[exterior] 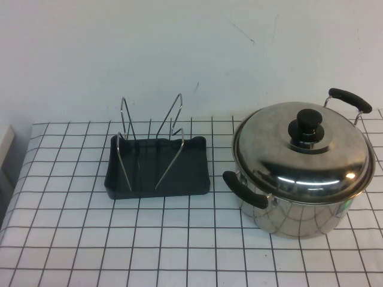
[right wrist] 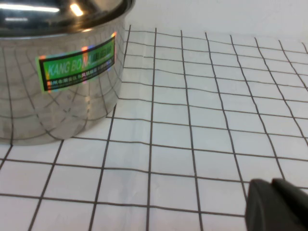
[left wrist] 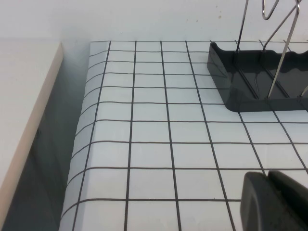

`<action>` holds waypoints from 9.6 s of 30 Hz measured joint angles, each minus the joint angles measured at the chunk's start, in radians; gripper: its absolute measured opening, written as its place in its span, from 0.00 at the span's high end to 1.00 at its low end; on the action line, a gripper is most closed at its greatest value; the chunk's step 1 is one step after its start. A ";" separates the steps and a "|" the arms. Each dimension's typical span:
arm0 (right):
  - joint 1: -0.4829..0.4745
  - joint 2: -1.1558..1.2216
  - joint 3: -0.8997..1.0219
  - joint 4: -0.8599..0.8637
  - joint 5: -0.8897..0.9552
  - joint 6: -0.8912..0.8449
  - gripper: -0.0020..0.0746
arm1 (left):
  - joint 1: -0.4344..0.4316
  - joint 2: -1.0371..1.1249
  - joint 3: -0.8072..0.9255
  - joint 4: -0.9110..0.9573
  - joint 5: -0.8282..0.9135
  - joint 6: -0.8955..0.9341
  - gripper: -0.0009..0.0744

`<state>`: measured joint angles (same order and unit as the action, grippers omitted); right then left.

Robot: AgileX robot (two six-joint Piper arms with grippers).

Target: Put pot lid on rack

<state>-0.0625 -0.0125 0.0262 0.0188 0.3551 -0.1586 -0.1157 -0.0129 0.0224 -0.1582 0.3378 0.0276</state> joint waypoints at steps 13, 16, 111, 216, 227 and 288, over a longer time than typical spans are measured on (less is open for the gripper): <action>0.000 0.000 0.000 0.000 0.000 0.000 0.98 | 0.000 0.000 0.000 0.000 0.000 0.000 0.99; 0.000 0.000 0.000 0.000 0.000 0.000 0.98 | 0.000 0.000 0.000 0.000 0.000 0.000 0.99; 0.029 0.000 0.000 -0.035 -0.027 -0.006 0.98 | 0.000 0.000 0.000 0.002 -0.006 0.013 0.99; 0.197 1.793 -0.747 -0.632 -1.444 0.463 0.52 | -0.157 0.336 -0.154 0.368 -0.620 -0.238 0.99; 0.197 1.722 -0.756 -0.534 -1.470 0.473 0.52 | -0.157 0.336 -0.152 0.371 -0.639 -0.769 0.99; 0.954 1.414 -0.838 -0.462 -1.499 0.520 0.25 | -0.158 0.458 -0.333 0.980 -1.063 -2.143 0.96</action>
<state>0.8910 1.4017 -0.8114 -0.4431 -1.1439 0.3616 -0.2741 0.4449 -0.3104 0.8221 -0.7253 -2.1151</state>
